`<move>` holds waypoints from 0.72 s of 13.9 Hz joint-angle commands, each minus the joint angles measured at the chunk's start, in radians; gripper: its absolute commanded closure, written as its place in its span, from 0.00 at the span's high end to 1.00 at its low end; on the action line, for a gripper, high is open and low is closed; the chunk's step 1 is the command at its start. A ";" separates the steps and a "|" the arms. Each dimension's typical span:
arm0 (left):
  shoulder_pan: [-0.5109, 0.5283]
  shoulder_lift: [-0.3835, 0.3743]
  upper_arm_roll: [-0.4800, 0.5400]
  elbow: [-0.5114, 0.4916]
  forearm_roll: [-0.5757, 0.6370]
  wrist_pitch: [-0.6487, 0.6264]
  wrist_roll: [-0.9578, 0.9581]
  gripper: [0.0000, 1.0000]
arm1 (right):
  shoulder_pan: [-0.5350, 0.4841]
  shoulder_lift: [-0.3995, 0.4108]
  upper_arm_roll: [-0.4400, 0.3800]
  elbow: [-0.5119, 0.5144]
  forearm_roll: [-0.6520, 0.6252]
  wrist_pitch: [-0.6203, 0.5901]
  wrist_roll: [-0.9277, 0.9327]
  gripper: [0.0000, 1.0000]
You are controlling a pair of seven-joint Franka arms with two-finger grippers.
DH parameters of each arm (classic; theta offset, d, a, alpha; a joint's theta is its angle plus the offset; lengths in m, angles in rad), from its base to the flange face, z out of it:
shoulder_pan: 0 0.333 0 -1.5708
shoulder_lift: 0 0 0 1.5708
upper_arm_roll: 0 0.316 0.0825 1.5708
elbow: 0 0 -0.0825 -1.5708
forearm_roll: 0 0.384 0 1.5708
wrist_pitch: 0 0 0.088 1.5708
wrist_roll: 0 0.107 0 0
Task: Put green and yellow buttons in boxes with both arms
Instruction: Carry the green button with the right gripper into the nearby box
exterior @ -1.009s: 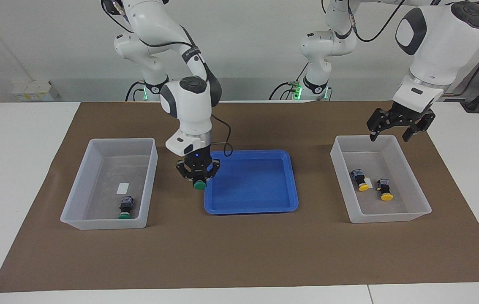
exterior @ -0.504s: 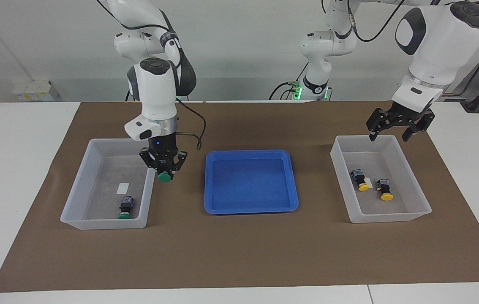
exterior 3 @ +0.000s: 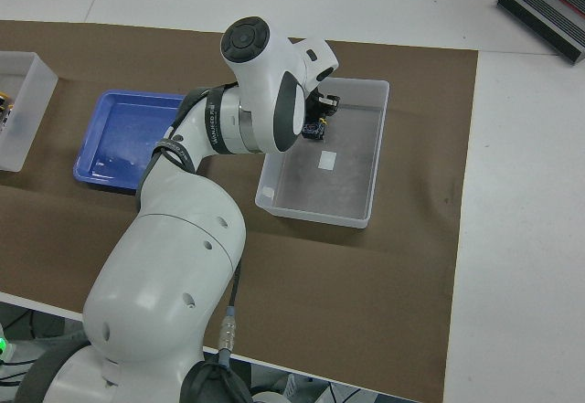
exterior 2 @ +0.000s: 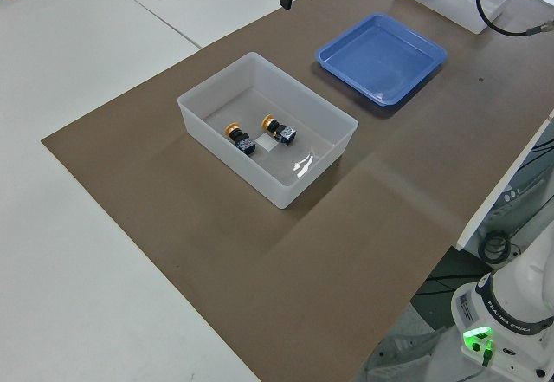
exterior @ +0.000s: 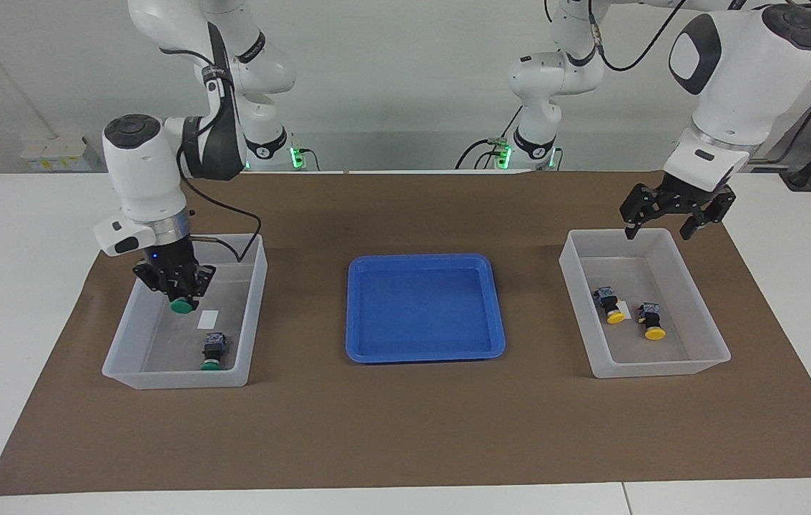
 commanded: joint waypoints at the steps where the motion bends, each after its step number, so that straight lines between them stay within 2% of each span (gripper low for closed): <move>1: -0.006 -0.036 0.004 -0.041 0.010 0.005 -0.003 1.00 | -0.034 0.077 0.014 0.023 0.024 0.088 -0.064 0.00; 5: 0.000 -0.036 0.004 -0.041 0.010 0.005 -0.005 1.00 | -0.069 0.203 0.014 0.101 0.021 0.157 -0.118 0.00; 10: 0.007 -0.036 0.004 -0.041 0.010 0.005 -0.007 1.00 | -0.070 0.295 0.014 0.121 0.019 0.251 -0.124 0.00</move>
